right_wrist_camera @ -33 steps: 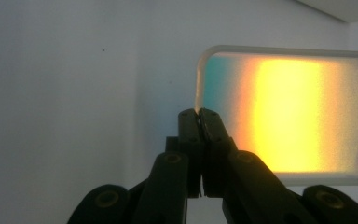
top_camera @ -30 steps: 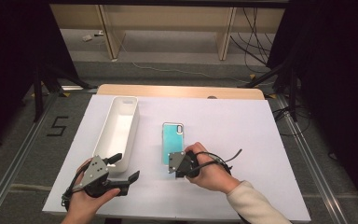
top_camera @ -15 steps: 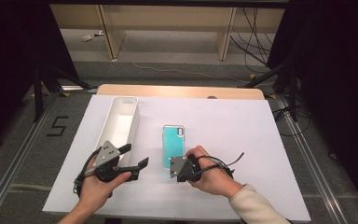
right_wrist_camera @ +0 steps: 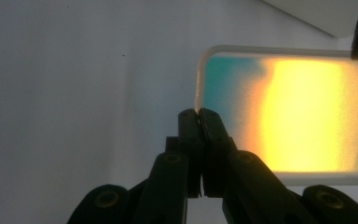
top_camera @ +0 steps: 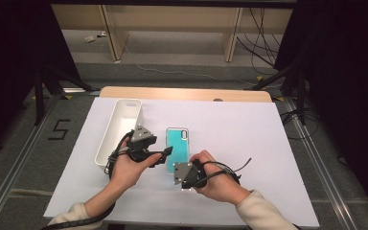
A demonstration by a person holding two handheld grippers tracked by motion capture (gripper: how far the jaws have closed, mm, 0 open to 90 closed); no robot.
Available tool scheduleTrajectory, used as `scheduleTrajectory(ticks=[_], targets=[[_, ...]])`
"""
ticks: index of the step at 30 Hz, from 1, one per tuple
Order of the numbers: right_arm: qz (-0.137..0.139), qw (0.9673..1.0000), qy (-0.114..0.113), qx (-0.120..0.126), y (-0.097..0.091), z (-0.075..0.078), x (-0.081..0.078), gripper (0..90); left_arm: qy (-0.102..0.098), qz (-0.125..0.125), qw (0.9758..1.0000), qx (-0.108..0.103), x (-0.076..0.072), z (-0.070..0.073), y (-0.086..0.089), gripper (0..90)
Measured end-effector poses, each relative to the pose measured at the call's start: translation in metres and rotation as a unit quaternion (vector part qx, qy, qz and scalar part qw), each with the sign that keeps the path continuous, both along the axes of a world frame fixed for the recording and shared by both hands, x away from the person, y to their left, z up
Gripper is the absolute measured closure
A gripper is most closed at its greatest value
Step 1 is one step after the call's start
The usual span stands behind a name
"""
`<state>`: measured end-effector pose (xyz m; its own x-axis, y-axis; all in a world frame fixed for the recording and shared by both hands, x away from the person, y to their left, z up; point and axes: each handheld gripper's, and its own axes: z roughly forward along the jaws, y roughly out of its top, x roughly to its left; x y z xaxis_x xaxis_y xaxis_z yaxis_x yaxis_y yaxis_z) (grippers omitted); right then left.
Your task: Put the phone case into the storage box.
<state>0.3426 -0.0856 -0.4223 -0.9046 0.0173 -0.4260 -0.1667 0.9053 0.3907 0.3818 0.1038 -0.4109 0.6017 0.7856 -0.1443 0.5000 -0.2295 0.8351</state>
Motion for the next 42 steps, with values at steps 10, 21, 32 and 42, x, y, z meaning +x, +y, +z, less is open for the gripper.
scheduleTrajectory(ticks=[10, 21, 32, 42], targets=[[0.013, 0.9999, -0.009, -0.005, 0.003, 0.001, -0.001, 89.3, 0.041, 0.013, 0.999, -0.013, 0.013, -0.009, -0.002, 42.9], [0.012, 0.9998, -0.013, -0.008, 0.004, 0.0, -0.002, 89.4, 0.08, 0.005, 0.9964, -0.028, 0.015, -0.014, 0.001, 56.8], [0.009, 0.9998, -0.012, -0.009, 0.004, -0.002, -0.003, 89.4, 0.097, 0.006, 0.9926, -0.074, 0.014, -0.014, 0.003, 67.2], [0.025, 0.9994, -0.022, -0.008, 0.005, -0.001, 0.001, 89.4, 0.085, -0.003, 0.9911, -0.102, 0.01, -0.008, 0.006, 75.4]])
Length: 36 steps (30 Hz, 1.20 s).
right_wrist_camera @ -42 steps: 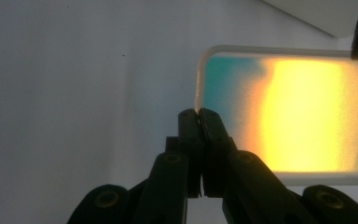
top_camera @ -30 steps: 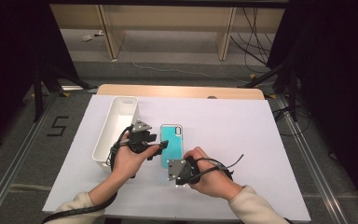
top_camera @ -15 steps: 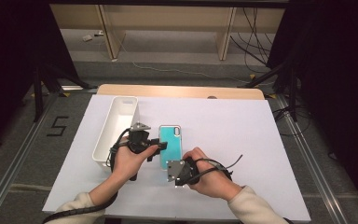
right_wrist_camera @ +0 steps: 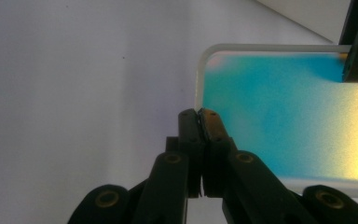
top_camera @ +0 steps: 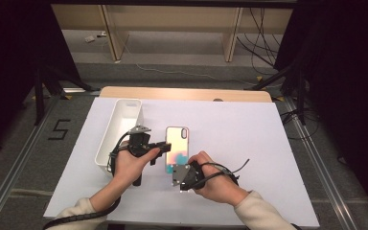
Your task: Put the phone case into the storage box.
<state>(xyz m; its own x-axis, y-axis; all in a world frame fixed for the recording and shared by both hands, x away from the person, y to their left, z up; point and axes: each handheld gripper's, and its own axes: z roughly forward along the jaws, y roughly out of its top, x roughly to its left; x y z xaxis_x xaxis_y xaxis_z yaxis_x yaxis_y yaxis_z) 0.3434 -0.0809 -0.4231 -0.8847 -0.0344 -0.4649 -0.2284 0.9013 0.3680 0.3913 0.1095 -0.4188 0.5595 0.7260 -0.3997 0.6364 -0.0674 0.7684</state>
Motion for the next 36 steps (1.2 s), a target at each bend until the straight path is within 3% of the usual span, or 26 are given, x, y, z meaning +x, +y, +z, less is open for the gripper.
scheduleTrajectory(ticks=[6, 11, 19, 23, 26, 29, 30, 32, 34, 35, 36], targets=[[0.001, 1.0, -0.003, 0.001, 0.0, -0.001, 0.0, 89.5, -0.004, -0.007, 0.9997, -0.021, -0.003, 0.003, 0.0, 78.9], [-0.022, 0.9996, 0.013, 0.009, 0.001, -0.004, -0.001, 89.3, -0.006, -0.01, 0.9991, -0.04, -0.007, 0.005, 0.0, 81.5], [-0.02, 0.9995, 0.008, 0.023, 0.001, -0.004, 0.001, 88.4, -0.021, -0.005, 0.9989, -0.042, -0.009, 0.008, 0.002, 82.1], [-0.028, 0.9983, 0.014, 0.048, -0.001, -0.001, 0.003, 81.5, -0.028, -0.004, 0.9986, -0.044, -0.009, 0.008, 0.004, 82.3], [-0.039, 0.9966, 0.017, 0.07, -0.002, 0.001, 0.004, 76.9, -0.028, 0.001, 0.9987, -0.042, -0.009, 0.008, 0.005, 82.3], [-0.04, 0.9936, 0.034, 0.1, -0.006, 0.004, 0.007, 66.7, -0.033, 0.004, 0.9986, -0.042, -0.008, 0.008, 0.006, 82.3], [-0.053, 0.9924, 0.032, 0.107, -0.007, 0.005, 0.007, 64.2, -0.037, 0.007, 0.9984, -0.042, -0.008, 0.008, 0.007, 82.3], [-0.065, 0.9892, 0.042, 0.124, -0.009, 0.006, 0.008, 60.2, -0.04, 0.008, 0.9985, -0.037, -0.009, 0.009, 0.009, 82.3], [-0.069, 0.9882, 0.038, 0.131, -0.009, 0.007, 0.008, 58.0, -0.041, 0.01, 0.9983, -0.04, -0.009, 0.009, 0.009, 82.3], [-0.075, 0.9856, 0.044, 0.145, -0.011, 0.008, 0.01, 54.5, -0.044, 0.009, 0.9982, -0.041, -0.009, 0.01, 0.01, 82.3], [-0.075, 0.9856, 0.044, 0.145, -0.011, 0.008, 0.01, 54.5, -0.045, 0.011, 0.9981, -0.04, -0.009, 0.01, 0.011, 82.3]])
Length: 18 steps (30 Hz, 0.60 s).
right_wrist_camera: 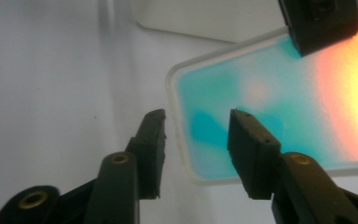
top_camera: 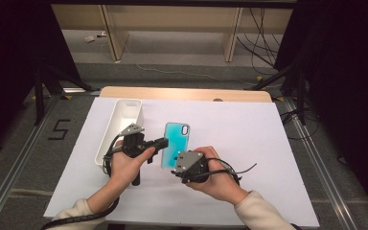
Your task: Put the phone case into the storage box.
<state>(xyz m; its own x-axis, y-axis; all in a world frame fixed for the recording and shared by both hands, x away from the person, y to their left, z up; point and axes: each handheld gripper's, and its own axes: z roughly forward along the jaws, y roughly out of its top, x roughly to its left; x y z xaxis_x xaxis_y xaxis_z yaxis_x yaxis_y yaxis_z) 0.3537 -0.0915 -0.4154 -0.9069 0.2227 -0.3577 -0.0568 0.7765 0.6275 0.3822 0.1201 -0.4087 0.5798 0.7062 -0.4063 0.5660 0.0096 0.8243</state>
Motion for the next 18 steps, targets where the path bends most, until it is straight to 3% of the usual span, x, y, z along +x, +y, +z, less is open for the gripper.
scheduleTrajectory(ticks=[2, 3, 5, 7, 18], targets=[[-0.012, 0.9997, 0.006, 0.018, -0.002, 0.002, 0.0, 51.9, -0.005, 0.002, 1.0, 0.0, 0.0, 0.0, 0.001, 82.3], [-0.022, 0.9988, 0.006, 0.042, -0.004, 0.003, 0.002, 50.2, -0.005, 0.004, 1.0, -0.001, 0.0, 0.001, 0.002, 82.3], [-0.027, 0.9984, 0.005, 0.05, -0.005, 0.004, 0.003, 49.7, -0.008, 0.004, 1.0, 0.001, 0.0, 0.001, 0.003, 82.3], [-0.053, 0.9956, 0.013, 0.076, -0.011, 0.008, 0.007, 47.2, -0.011, 0.008, 0.9999, 0.006, -0.001, 0.001, 0.004, 82.3], [-0.119, 0.9849, 0.028, 0.122, -0.024, 0.012, 0.019, 44.0, -0.022, 0.011, 0.9997, 0.003, -0.001, 0.002, 0.004, 82.3]])
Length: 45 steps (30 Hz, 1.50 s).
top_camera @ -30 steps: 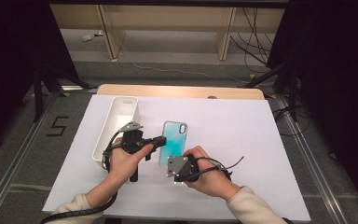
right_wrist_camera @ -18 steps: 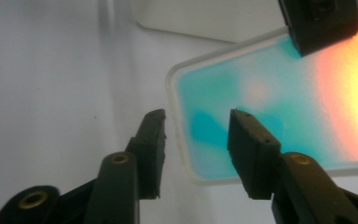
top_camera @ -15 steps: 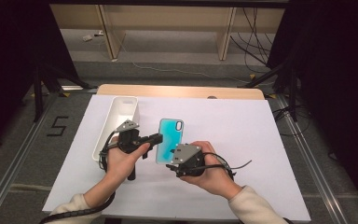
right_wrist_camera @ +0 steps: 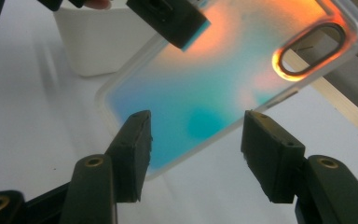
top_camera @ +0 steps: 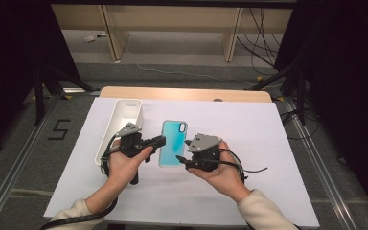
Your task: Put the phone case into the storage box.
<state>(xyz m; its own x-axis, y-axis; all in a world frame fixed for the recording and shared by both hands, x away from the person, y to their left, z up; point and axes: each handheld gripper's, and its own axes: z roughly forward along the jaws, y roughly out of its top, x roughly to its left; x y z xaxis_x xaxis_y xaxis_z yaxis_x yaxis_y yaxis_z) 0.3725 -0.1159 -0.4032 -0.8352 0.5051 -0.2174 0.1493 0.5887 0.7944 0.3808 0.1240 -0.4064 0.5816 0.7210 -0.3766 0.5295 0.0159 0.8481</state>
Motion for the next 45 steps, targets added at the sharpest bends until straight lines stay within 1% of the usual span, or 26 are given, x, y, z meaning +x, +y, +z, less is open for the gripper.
scheduleTrajectory(ticks=[2, 3, 4, 5, 6, 7, 8, 9, 11, 13, 14, 16, 17, 19, 22, 26, 31, 32, 33, 34, 37, 38, 40, 41, 43, 45], targets=[[-0.009, 0.9999, -0.001, 0.006, -0.002, 0.0, 0.003, 44.0, -0.003, -0.001, 1.0, 0.002, 0.0, 0.0, 0.0, 82.3], [-0.015, 0.9998, 0.006, 0.01, -0.003, 0.0, 0.003, 44.0, -0.003, 0.001, 1.0, 0.005, -0.001, 0.001, 0.0, 82.3], [-0.015, 0.9998, 0.006, 0.01, -0.003, 0.0, 0.003, 44.0, -0.003, 0.001, 1.0, 0.005, -0.001, 0.001, 0.0, 82.3], [-0.021, 0.9996, 0.002, 0.016, -0.004, -0.001, 0.004, 44.1, -0.003, 0.002, 1.0, 0.004, -0.001, 0.0, 0.0, 82.3], [-0.03, 0.9993, 0.009, 0.021, -0.005, -0.001, 0.006, 44.2, -0.004, 0.001, 1.0, 0.004, -0.001, 0.0, 0.0, 82.3], [-0.038, 0.9988, 0.011, 0.029, -0.006, -0.001, 0.006, 44.5, -0.004, 0.001, 1.0, 0.004, -0.001, 0.0, 0.0, 82.3], [-0.039, 0.9986, 0.013, 0.033, -0.007, -0.001, 0.008, 44.7, -0.006, 0.001, 1.0, 0.005, -0.001, 0.0, 0.0, 82.3], [-0.044, 0.9982, 0.019, 0.036, -0.007, 0.0, 0.008, 45.0, -0.009, -0.001, 0.9999, 0.008, -0.002, 0.0, 0.0, 82.3], [-0.053, 0.9973, 0.022, 0.045, -0.008, 0.0, 0.01, 46.2, -0.011, -0.002, 0.9999, 0.008, -0.002, 0.0, -0.001, 82.3], [-0.052, 0.9973, 0.022, 0.048, -0.009, 0.0, 0.012, 46.9, -0.012, -0.002, 0.9999, 0.006, -0.003, 0.0, -0.002, 82.3], [-0.057, 0.9966, 0.025, 0.054, -0.01, 0.001, 0.013, 48.8, -0.014, -0.003, 0.9998, 0.011, -0.003, 0.0, -0.002, 82.3], [-0.06, 0.9961, 0.026, 0.058, -0.01, 0.002, 0.013, 49.3, -0.016, -0.003, 0.9998, 0.01, -0.004, 0.0, -0.003, 82.3], [-0.063, 0.9959, 0.028, 0.059, -0.011, 0.003, 0.014, 51.8, -0.017, -0.003, 0.9998, 0.01, -0.004, 0.0, -0.003, 82.3], [-0.064, 0.9955, 0.028, 0.064, -0.011, 0.003, 0.015, 54.0, -0.016, -0.003, 0.9998, 0.01, -0.005, -0.001, -0.004, 82.3], [-0.067, 0.9953, 0.03, 0.063, -0.012, 0.003, 0.015, 56.0, -0.019, -0.005, 0.9997, 0.012, -0.005, -0.001, -0.006, 82.3], [-0.069, 0.9942, 0.037, 0.074, -0.011, 0.003, 0.015, 62.0, -0.022, -0.008, 0.9997, 0.013, -0.006, -0.002, -0.008, 82.3], [-0.079, 0.9927, 0.037, 0.083, -0.011, 0.003, 0.015, 65.9, -0.023, -0.009, 0.9996, 0.009, -0.007, -0.003, -0.009, 82.3], [-0.08, 0.9925, 0.034, 0.086, -0.013, 0.004, 0.016, 67.8, -0.024, -0.011, 0.9996, 0.009, -0.007, -0.003, -0.009, 82.3], [-0.085, 0.9917, 0.037, 0.089, -0.013, 0.004, 0.016, 68.7, -0.025, -0.007, 0.9996, 0.011, -0.007, -0.003, -0.01, 82.2], [-0.085, 0.9916, 0.035, 0.091, -0.013, 0.003, 0.016, 69.2, -0.025, -0.007, 0.9996, 0.011, -0.007, -0.003, -0.01, 82.2], [-0.088, 0.9918, 0.034, 0.087, -0.013, 0.004, 0.016, 70.4, -0.027, -0.011, 0.9995, 0.009, -0.007, -0.004, -0.01, 82.3], [-0.089, 0.9919, 0.031, 0.086, -0.014, 0.004, 0.016, 71.2, -0.026, -0.01, 0.9995, 0.013, -0.007, -0.004, -0.01, 82.3], [-0.091, 0.9909, 0.032, 0.094, -0.014, 0.004, 0.015, 72.5, -0.027, -0.009, 0.9996, 0.006, -0.008, -0.004, -0.011, 82.3], [-0.093, 0.9905, 0.031, 0.097, -0.015, 0.004, 0.016, 72.9, -0.029, -0.01, 0.9995, 0.011, -0.009, -0.004, -0.012, 82.2], [-0.1, 0.9889, 0.034, 0.104, -0.015, 0.004, 0.015, 74.0, -0.032, -0.012, 0.9994, 0.011, -0.009, -0.004, -0.012, 82.2], [-0.104, 0.9882, 0.035, 0.107, -0.016, 0.005, 0.015, 75.2, -0.035, -0.014, 0.9992, 0.011, -0.01, -0.004, -0.013, 82.2]])
